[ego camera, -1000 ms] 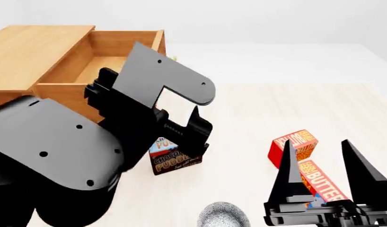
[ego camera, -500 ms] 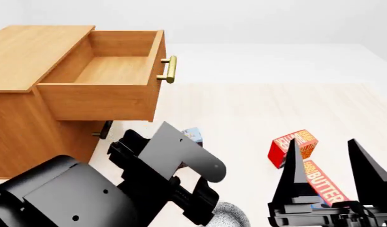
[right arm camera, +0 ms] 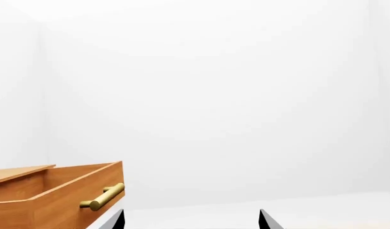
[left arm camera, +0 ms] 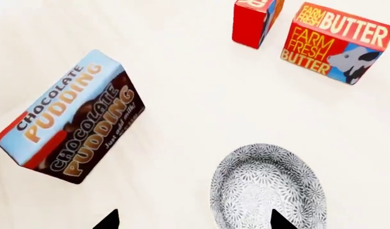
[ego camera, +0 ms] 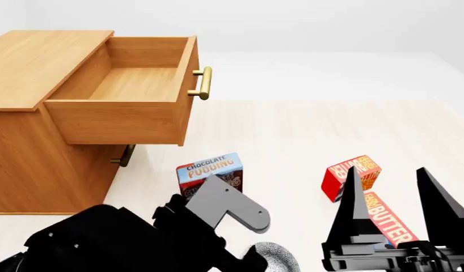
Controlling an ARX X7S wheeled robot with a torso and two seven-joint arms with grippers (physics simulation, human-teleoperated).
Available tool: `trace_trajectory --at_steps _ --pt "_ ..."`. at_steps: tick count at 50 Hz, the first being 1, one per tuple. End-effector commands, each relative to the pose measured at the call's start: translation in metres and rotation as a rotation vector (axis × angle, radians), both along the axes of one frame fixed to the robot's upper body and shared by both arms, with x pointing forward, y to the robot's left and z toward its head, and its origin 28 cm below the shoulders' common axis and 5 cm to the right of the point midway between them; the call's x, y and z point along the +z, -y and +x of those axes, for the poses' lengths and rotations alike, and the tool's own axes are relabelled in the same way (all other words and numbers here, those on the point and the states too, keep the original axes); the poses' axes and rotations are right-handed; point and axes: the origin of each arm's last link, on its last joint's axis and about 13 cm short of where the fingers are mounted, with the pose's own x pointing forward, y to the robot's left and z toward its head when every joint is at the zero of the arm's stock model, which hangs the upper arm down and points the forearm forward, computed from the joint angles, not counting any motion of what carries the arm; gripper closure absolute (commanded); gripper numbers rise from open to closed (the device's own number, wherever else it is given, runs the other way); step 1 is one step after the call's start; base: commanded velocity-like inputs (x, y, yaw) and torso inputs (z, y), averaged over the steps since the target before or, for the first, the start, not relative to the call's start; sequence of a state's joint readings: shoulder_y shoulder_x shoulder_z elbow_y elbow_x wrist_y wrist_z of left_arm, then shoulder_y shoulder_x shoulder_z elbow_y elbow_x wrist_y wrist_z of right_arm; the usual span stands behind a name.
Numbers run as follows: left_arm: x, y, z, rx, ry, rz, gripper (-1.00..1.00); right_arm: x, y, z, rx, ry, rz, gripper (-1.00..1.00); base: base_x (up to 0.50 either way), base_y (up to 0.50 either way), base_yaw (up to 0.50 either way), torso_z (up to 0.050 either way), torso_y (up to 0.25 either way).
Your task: Put the bowl in the top drawer of the cabinet.
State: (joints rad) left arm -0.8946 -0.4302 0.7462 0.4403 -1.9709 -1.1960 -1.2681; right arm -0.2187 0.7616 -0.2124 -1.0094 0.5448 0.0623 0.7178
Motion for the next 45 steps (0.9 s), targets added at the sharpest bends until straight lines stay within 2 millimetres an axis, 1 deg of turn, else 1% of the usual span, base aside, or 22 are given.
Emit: trace_trajectory --at_steps 1,8,16,26,40,45 --pt "-0.013 0.003 0.013 -0.019 -0.137 -0.010 -1.00 -0.002 0.000 0.001 0.000 -0.005 0.001 -1.00 0.00 0.00 0.00 0.000 0.000" --pt "-0.021 0.006 0.024 -0.024 -0.182 0.010 -1.00 -0.001 -0.001 0.001 0.000 -0.005 -0.001 -1.00 0.00 0.00 0.00 0.000 0.000" --pt "-0.025 0.008 0.032 -0.017 -0.209 0.015 -1.00 -0.001 -0.001 0.000 -0.001 -0.003 -0.002 -1.00 0.00 0.00 0.00 0.000 0.000" --pt "-0.027 0.012 0.034 -0.014 -0.219 0.030 -1.00 0.001 -0.001 -0.003 -0.001 0.003 -0.004 -1.00 0.00 0.00 0.00 0.000 0.000" --pt "-0.038 0.015 0.040 0.001 -0.279 0.052 -1.00 0.005 -0.001 -0.006 -0.003 0.013 -0.005 -1.00 0.00 0.00 0.00 0.000 0.000" --pt "-0.045 0.017 0.038 -0.006 -0.288 0.079 -1.00 0.006 0.000 -0.006 -0.004 0.015 -0.004 -1.00 0.00 0.00 0.00 0.000 0.000"
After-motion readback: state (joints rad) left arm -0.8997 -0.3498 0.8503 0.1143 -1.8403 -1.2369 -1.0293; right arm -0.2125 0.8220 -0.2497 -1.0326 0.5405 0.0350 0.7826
